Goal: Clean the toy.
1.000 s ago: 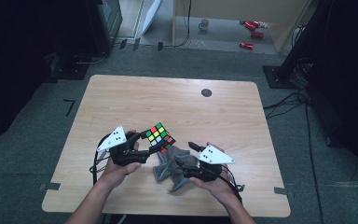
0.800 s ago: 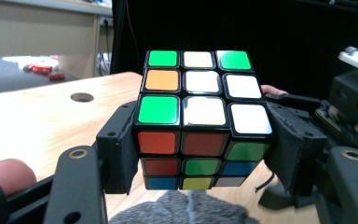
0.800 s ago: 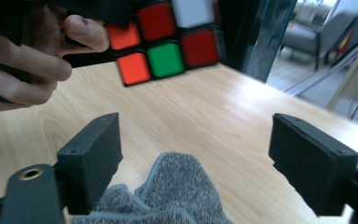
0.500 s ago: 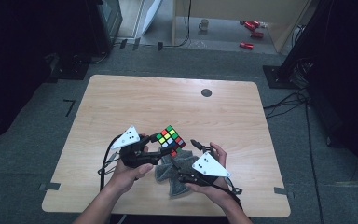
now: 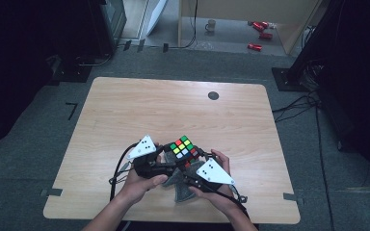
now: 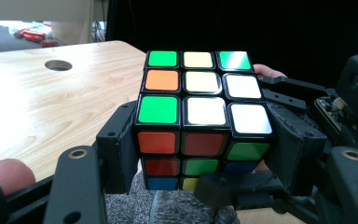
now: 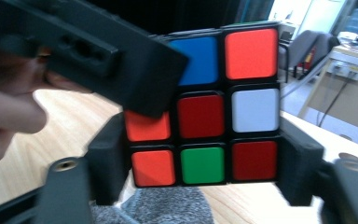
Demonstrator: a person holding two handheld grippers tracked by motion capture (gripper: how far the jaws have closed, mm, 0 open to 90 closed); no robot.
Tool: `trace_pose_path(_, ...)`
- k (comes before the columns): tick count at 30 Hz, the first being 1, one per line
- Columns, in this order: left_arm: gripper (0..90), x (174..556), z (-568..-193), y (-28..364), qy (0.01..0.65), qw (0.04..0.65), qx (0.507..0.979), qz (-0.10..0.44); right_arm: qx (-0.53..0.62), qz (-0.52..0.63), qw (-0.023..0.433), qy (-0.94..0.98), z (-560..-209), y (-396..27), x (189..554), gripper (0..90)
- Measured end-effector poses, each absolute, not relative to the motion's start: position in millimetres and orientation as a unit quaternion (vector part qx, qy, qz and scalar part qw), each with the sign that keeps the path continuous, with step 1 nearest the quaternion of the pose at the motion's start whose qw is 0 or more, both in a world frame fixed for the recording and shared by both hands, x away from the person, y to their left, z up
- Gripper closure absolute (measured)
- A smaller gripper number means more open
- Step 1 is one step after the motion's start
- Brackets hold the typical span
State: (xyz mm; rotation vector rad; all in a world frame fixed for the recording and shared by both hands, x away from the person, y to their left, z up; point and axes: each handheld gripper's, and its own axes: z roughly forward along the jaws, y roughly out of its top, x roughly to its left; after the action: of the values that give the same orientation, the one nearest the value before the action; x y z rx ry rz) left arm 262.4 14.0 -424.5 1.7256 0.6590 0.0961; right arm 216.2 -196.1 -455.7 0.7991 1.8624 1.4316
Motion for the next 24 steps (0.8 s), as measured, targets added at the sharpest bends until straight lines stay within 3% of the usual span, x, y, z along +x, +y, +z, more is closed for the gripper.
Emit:
trace_pose_path(9, 34.0, 266, -426, 14, 0.289, 0.612, 0.736, 0.015, 0.301, 0.555, 0.312, 0.71, -456, -201, 216, 34.0)
trace_pose_path(17, 17.8, 268, -423, 24, 0.283, 0.628, 0.725, 0.023, 0.305, 0.56, 0.302, 0.708, -454, -212, 218, 34.1)
trace_pose_path(24, 15.7, 272, -424, 36, 0.281, 0.624, 0.727, 0.051, 0.332, 0.566, 0.301, 0.692, -452, -233, 225, 34.1)
